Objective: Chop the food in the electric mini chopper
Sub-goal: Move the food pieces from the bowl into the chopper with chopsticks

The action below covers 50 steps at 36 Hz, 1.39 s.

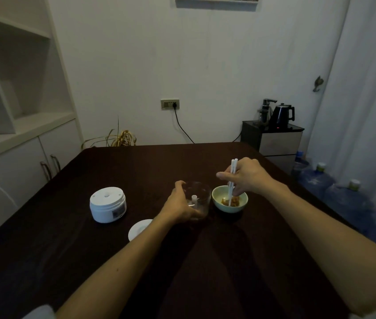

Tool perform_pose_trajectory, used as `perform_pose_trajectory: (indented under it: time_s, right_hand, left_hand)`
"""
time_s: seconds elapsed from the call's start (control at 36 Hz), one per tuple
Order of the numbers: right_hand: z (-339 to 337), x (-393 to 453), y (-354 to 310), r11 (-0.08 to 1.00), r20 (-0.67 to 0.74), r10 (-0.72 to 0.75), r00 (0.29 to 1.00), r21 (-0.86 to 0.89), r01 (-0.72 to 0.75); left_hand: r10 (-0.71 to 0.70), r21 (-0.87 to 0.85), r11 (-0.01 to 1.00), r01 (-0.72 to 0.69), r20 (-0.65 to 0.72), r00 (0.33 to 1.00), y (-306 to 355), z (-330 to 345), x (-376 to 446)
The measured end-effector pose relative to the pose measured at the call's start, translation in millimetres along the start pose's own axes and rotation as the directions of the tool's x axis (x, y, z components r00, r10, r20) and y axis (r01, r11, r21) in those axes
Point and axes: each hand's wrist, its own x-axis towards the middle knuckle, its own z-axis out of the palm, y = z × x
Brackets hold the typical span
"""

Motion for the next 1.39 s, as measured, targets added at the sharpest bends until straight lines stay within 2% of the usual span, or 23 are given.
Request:
perform_pose_trajectory:
  time_s: [0.22, 0.39, 0.53, 0.67, 0.75, 0.83, 0.92, 1.19, 1.39]
  right_hand:
    - [8.6, 8.2, 4.9, 0.998, -0.017, 0.010, 1.000, -0.054, -0.011]
    - [11.7, 10.1, 6.5, 0.999, -0.079, 0.036, 0.996, -0.026, -0.038]
    - [14.6, 7.6, 10.8, 0.995, -0.167, 0.095, 0.981, 0.050, -0.088]
    - [16.5, 6.7, 22.4, 0.950, -0.241, 0.224, 0.944, 0.272, -0.156]
    - [14.0, 6.4, 29.1, 0.881, -0.240, 0.341, 0.909, 0.420, -0.219]
    - [11.0, 5.3, 35.4, 0.713, -0.179, 0.505, 0.845, 0.638, -0.291]
    - [8.6, 4.3, 41.0, 0.590, -0.132, 0.581, 0.803, 0.748, -0.304]
    - [-0.1, 2.9, 43.0, 0.326, -0.016, 0.624, 0.781, 0.914, -0.242]
    - [-8.7, 0.4, 29.8, 0.236, 0.045, 0.567, 0.822, 0.948, -0.214]
  left_hand:
    - [-0.001, 0.010, 1.000, 0.001, 0.004, 1.000, -1.2, -0.3, -1.0]
    - [-0.001, -0.015, 1.000, 0.001, 0.011, 1.000, -0.1, -1.4, -1.5]
    - [0.007, -0.022, 1.000, -0.007, 0.010, 1.000, 0.9, -1.2, -3.3]
    - [-0.005, -0.022, 1.000, 0.005, 0.008, 1.000, 2.7, -1.2, -4.1]
    - [-0.013, -0.043, 0.999, 0.014, 0.015, 1.000, 3.0, -1.3, -5.4]
    - [-0.016, -0.051, 0.999, 0.017, 0.018, 1.000, 2.3, -1.2, -5.0]
    - [-0.003, -0.027, 1.000, 0.003, 0.004, 1.000, 1.5, -1.0, -4.0]
    - [-0.003, -0.017, 1.000, 0.003, 0.013, 1.000, -0.5, -0.8, -1.6]
    - [0.008, -0.024, 1.000, -0.008, 0.013, 1.000, -3.7, 1.7, 1.5]
